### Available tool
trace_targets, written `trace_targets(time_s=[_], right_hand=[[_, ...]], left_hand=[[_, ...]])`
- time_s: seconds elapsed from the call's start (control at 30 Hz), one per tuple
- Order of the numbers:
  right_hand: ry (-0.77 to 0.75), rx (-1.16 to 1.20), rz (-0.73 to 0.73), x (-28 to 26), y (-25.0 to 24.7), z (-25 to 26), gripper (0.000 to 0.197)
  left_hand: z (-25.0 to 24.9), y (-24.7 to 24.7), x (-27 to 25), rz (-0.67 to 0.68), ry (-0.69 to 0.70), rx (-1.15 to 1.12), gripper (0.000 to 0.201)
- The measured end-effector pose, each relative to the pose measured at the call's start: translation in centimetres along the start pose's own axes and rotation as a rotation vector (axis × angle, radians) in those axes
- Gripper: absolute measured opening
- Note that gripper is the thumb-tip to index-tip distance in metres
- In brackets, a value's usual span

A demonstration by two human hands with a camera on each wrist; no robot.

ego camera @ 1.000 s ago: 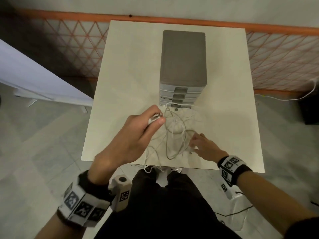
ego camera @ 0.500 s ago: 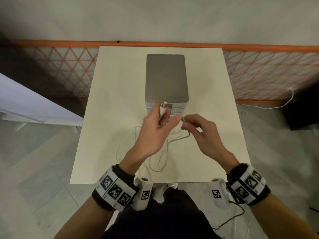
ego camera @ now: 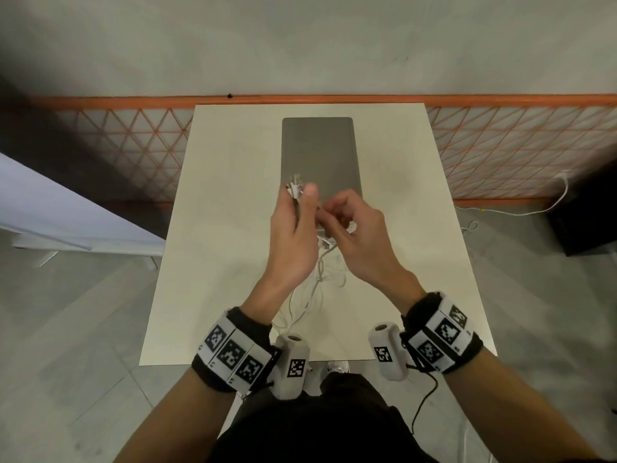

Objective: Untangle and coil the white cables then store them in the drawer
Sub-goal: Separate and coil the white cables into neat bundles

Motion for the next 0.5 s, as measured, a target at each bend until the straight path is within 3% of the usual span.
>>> trace_targets(time_s=[0.2,0.5], right_hand=[[0.027,-0.074,0.165,-1.0,1.6,-1.7,0.012],[0.173,-0.164,0.340,-3.4,2.7,-7.3,0.017]], left_hand=[[-0.2,-2.6,0.4,-0.142,0.042,0.013,0.034],[-2.4,-8.3,0.6,-0.401,0.136,0.004,0.036]])
Point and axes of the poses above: each hand's wrist, its own x-axis towards the middle knuckle, its own y-axis out of the palm, z = x × y, the point moved 5 cm from there along x, towards the middle knuckle, and after that the axes turned 12 degrees about x, right-handed, at the moved point
